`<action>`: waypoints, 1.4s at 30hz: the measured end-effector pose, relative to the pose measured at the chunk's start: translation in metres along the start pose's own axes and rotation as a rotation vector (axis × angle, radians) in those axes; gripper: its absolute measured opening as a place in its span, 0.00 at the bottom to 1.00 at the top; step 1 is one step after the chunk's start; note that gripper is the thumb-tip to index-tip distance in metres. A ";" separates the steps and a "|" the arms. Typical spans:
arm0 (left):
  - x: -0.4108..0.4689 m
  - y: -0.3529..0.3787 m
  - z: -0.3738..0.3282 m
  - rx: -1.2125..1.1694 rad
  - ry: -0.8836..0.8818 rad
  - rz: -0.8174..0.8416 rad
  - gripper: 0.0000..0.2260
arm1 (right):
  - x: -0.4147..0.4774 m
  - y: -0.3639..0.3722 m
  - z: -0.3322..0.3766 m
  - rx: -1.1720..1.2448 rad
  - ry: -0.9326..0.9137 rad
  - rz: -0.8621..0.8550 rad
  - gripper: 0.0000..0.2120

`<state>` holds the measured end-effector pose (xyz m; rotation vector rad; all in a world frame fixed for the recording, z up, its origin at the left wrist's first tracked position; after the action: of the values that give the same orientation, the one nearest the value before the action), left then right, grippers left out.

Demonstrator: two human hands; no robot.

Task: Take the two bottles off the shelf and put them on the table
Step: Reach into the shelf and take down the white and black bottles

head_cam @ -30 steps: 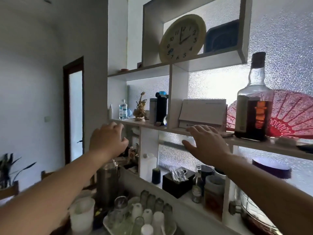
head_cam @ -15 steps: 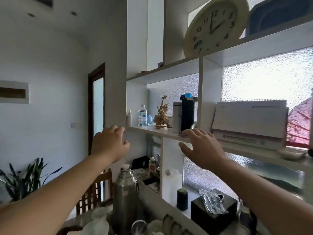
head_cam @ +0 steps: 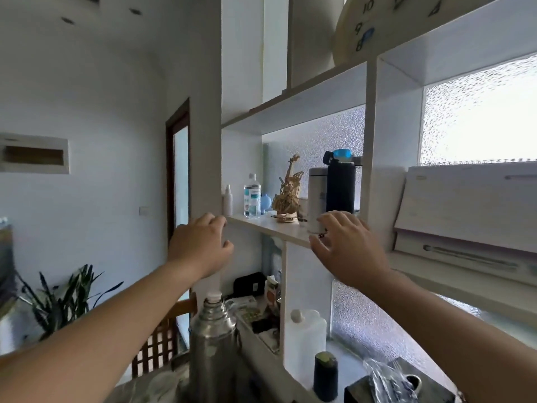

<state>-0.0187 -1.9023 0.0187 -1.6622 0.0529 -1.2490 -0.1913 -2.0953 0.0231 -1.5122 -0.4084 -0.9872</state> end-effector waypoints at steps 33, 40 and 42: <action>0.178 0.110 -0.064 -0.623 0.085 -0.035 0.21 | 0.094 0.063 -0.032 0.144 0.618 -0.144 0.39; 0.200 0.125 -0.084 -0.882 -0.045 0.103 0.22 | 0.101 0.071 -0.040 0.086 0.666 -0.242 0.40; 0.202 0.131 -0.092 -0.921 -0.055 0.140 0.23 | 0.102 0.073 -0.043 0.053 0.681 -0.254 0.43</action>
<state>0.0718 -2.1402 0.0601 -2.4067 0.7982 -1.1307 -0.0932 -2.1804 0.0515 -1.0039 -0.1319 -1.5994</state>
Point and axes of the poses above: each hand's wrist, its own x-axis towards the middle knuckle, its own y-axis out of the palm, z = x × y, the point moved 3 cm from there along x, towards the middle knuckle, and after that the axes turned 6 degrees about y, right-handed, at the moved point
